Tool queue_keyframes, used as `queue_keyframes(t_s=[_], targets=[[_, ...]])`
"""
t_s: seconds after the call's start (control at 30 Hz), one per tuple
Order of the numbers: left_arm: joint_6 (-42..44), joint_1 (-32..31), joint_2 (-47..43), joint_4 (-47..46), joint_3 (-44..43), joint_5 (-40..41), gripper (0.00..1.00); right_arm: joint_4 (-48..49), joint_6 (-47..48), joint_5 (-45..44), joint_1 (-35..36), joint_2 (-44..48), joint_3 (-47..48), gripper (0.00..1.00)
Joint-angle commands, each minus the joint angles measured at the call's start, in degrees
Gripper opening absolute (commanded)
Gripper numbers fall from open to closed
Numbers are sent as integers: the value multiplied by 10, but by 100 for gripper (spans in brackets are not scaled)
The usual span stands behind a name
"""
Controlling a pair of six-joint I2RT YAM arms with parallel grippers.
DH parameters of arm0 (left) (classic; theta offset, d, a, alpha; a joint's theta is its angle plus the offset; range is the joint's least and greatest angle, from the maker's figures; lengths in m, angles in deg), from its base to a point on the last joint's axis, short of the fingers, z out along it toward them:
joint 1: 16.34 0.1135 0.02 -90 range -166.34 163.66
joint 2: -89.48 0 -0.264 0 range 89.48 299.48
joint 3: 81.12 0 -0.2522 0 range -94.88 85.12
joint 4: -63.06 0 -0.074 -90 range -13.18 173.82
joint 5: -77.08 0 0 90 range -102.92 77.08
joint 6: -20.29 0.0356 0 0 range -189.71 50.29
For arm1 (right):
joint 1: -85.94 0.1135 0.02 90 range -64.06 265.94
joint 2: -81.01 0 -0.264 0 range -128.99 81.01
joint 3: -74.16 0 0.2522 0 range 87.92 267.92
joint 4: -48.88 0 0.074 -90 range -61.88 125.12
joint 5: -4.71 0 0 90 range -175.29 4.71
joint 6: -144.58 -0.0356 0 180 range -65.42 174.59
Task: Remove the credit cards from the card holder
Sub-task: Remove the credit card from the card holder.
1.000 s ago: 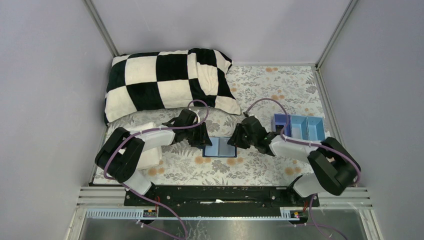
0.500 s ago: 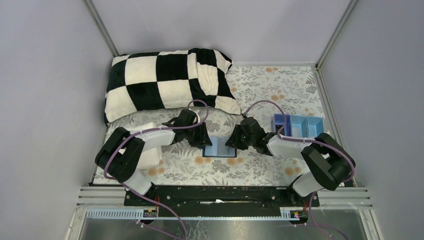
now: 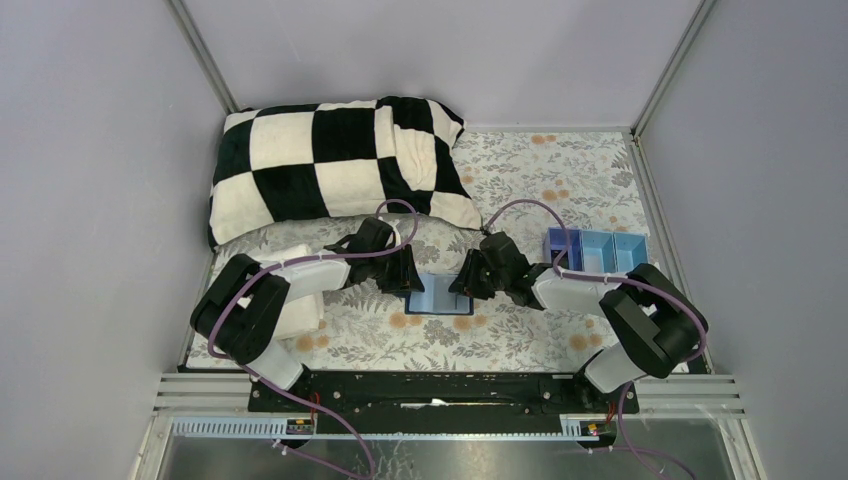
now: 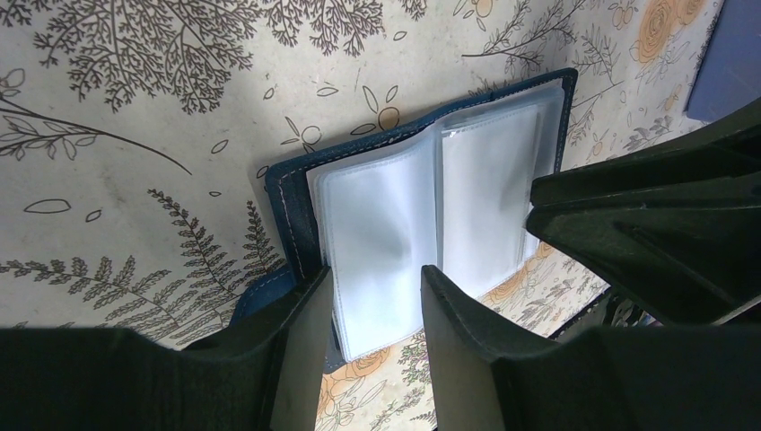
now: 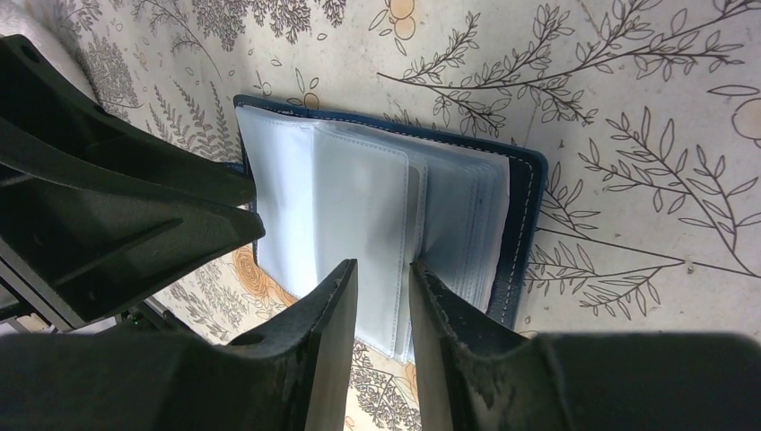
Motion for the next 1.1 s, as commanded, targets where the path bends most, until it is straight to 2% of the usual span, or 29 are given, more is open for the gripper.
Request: queue_keyframes(t_s=[0.0,0.6,1.07], targets=[[20,-1,28,5,6,22,46,19,4,39,7,-12,21,34],[28,-5,1,6,0,-5,48,29,-20,50,11,46,18,32],[39,-6,-63,72,-32,8,54,15,-3,115,13,-8,49,30]])
